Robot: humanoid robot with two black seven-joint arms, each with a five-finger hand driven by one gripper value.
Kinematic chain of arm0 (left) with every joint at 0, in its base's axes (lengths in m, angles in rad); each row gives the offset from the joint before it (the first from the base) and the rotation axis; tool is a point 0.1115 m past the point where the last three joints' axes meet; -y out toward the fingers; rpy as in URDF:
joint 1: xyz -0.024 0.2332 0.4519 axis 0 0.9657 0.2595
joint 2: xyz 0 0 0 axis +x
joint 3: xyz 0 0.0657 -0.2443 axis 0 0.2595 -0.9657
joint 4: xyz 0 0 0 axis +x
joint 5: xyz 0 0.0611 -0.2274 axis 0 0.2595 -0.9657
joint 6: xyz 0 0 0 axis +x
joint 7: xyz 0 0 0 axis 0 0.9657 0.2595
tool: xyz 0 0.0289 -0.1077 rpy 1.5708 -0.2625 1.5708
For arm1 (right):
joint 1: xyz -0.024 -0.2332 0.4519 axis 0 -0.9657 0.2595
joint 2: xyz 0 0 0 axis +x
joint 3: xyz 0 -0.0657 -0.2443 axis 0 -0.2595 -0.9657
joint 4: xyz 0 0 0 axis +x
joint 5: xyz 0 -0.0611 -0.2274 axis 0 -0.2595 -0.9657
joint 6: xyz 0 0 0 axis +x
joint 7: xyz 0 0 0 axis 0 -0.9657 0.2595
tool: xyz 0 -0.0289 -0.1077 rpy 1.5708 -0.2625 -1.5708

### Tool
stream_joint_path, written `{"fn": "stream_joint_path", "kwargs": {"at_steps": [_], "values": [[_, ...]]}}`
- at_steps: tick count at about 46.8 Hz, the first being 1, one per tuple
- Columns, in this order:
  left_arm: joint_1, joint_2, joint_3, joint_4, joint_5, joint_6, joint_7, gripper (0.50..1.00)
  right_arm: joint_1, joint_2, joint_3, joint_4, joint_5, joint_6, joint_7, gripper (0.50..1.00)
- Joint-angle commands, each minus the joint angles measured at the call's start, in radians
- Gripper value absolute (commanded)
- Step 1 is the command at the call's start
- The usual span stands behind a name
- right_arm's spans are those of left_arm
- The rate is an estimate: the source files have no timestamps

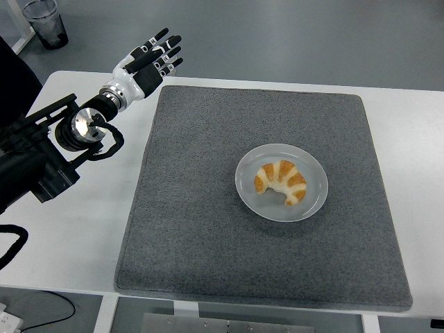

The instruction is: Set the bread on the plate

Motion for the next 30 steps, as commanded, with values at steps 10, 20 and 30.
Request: {"fn": "stream_joint_path", "kwargs": {"at_steps": [10,20,30], "values": [[0.055,-0.051,-0.096,0.059,-0.002,-0.052,-0.023,1.000,0.000,0.000,0.000,0.000,0.000,0.000,0.000,0.952],[0.055,-0.073,-0.127,0.090,0.007,-0.054,-0.023,0.999,0.000,0.000,0.003,0.000,0.003,0.000,0.000,0.952],[0.046,-0.103,-0.127,0.116,0.009,-0.051,-0.023,0.999,0.000,0.000,0.006,0.000,0.006,-0.003,0.002,0.952]]}}
